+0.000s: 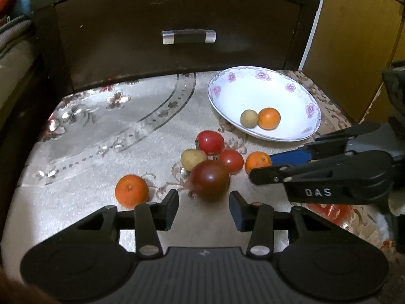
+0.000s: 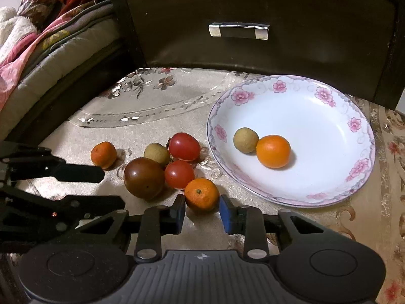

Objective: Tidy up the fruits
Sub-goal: 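Grasp a mandarin with the right gripper, then grasp the dark-red tomato with the left gripper while the right gripper holds the mandarin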

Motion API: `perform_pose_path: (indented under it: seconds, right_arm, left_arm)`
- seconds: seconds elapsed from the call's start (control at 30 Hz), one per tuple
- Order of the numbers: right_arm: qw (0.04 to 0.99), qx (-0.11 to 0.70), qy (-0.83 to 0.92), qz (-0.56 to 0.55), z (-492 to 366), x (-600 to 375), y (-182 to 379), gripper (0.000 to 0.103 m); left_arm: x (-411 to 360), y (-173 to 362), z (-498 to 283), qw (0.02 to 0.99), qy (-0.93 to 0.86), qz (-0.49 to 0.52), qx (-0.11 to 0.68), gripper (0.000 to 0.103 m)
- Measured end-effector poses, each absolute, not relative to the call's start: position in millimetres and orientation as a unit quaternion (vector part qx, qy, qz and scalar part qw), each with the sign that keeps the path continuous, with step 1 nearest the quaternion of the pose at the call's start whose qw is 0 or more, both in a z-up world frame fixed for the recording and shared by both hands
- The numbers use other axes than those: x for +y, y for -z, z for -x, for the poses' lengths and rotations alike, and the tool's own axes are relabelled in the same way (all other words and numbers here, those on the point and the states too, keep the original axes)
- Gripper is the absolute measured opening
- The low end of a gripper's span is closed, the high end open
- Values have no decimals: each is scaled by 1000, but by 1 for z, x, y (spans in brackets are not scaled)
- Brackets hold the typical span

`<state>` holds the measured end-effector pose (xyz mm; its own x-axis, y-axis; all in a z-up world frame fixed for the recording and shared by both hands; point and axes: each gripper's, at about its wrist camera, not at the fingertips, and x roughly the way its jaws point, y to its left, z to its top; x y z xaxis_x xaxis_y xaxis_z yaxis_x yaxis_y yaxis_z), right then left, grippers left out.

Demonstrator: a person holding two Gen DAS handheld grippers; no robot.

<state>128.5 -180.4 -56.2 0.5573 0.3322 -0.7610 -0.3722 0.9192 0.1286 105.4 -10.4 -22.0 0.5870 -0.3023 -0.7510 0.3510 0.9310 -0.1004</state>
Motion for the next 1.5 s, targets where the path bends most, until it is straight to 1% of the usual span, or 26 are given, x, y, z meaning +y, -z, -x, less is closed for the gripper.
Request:
perform_pose_path:
  seconds: [0.27,0.6,0.67,1.07,1.2,1.5]
  right_arm:
    - [883,423,-200,9,-120,-190,44,23]
    - [874,442,-203,-5,-115,-194,49,23]
    - [872,445,-203,-8,-116,-195,49,23]
    - [867,454,-204,20,-104,-197,38,22]
    - [862,460,-212,22,-101,-197,44,21]
    - [864,453,-218,29,-103,-190,47,28]
  left_arm:
    - [-23,30,-118,888,180,-33,421,51]
    - [-26,45,-132,883,169,-7,437,51]
    - [-26,44,-132,884,168,-8,435,49]
    - [-24,35,-110,871,179,-54,455,48]
    - [-28,39,-106,868,180,-73,457,48]
    - [-28,39,-108,868,182,-69,458,50]
